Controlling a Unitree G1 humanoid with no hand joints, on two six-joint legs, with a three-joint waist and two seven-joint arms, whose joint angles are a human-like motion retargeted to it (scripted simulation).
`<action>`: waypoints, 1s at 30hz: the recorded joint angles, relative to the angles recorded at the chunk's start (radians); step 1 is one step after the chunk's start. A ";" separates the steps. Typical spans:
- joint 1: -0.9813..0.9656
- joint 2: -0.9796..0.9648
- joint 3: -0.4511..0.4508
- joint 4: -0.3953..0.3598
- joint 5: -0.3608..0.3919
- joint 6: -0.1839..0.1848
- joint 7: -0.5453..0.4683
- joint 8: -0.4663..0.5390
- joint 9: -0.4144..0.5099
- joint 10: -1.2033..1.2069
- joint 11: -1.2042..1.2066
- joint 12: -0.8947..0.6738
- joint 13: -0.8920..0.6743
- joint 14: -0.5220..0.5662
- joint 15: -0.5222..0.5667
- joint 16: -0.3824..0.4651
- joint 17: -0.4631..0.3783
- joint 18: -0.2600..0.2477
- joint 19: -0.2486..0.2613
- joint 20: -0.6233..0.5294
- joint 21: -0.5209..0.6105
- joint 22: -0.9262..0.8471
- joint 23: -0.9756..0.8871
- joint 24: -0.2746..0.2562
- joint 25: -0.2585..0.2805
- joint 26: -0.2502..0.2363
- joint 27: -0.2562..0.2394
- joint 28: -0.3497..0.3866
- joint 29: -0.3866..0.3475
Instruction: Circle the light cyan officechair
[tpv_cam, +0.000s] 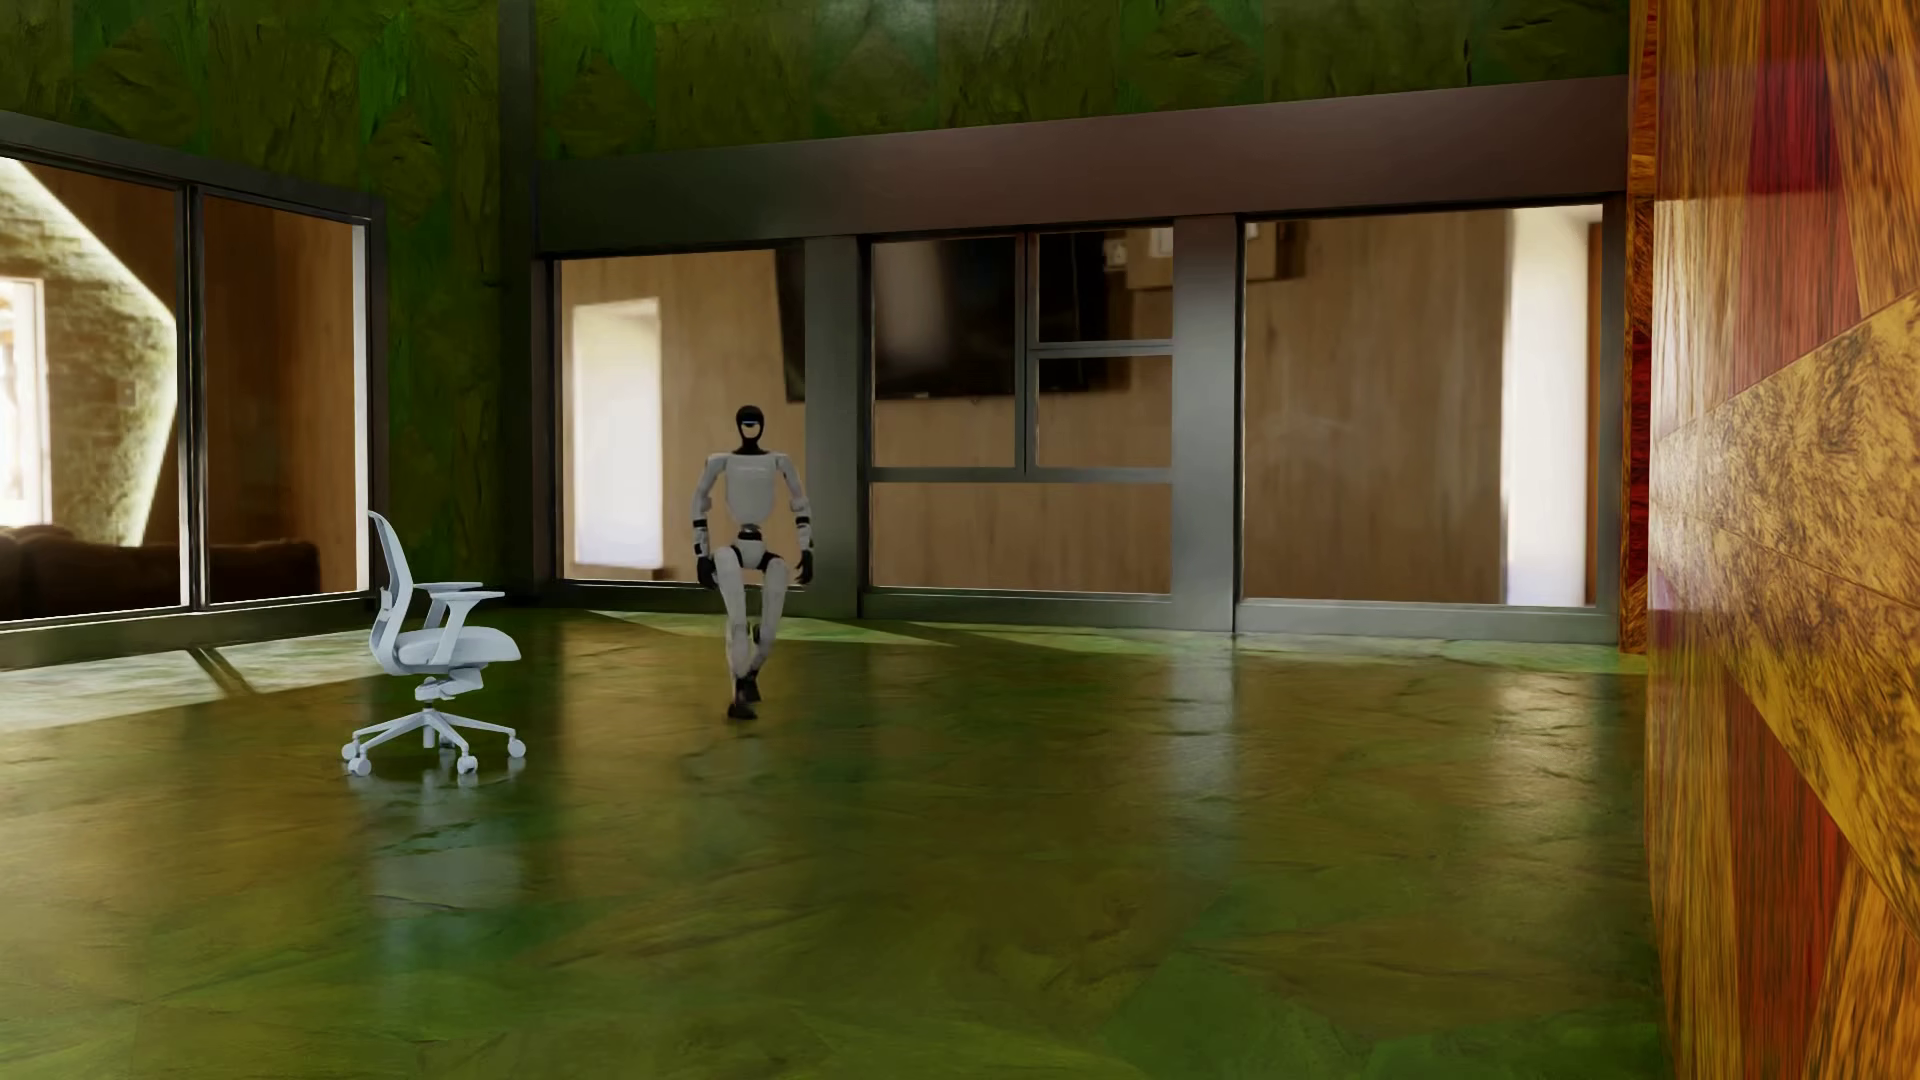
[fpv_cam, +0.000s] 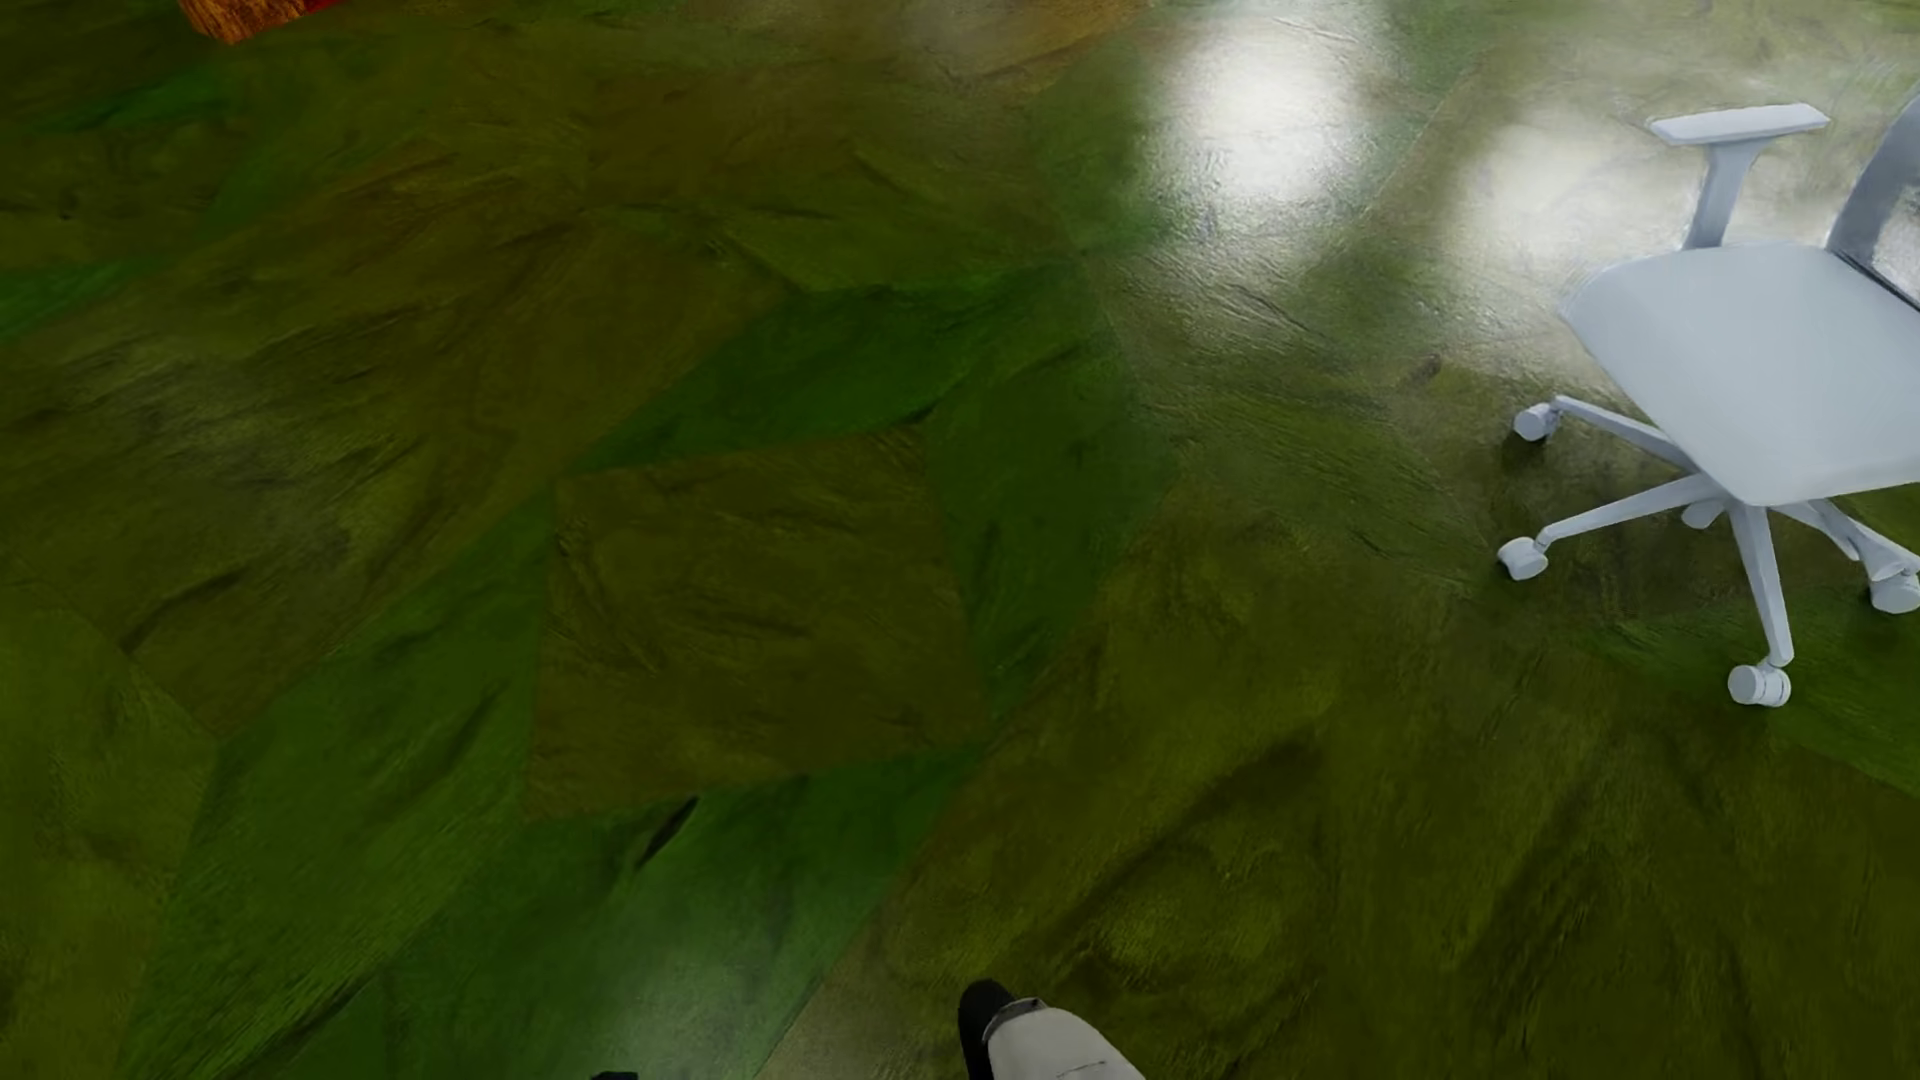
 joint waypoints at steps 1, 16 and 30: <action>-0.008 -0.044 -0.011 0.025 0.018 0.028 0.000 0.000 -0.012 0.047 0.081 0.012 -0.001 0.096 0.219 -0.017 0.004 0.000 0.000 0.022 0.010 0.017 0.011 0.000 0.000 0.000 0.000 0.000 0.000; -0.775 0.919 0.503 0.054 0.002 -0.053 0.000 0.000 -0.027 0.101 -0.002 0.181 -0.249 0.270 -0.257 -0.026 -0.049 0.000 0.000 -0.087 -0.184 0.188 -0.170 0.000 0.000 0.000 0.000 0.000 0.000; -0.054 0.125 0.120 0.016 0.026 0.003 0.000 0.000 -0.020 0.106 0.056 0.103 0.012 0.185 0.111 0.013 -0.011 0.000 0.000 0.095 0.012 -0.033 0.039 0.000 0.000 0.000 0.000 0.000 0.000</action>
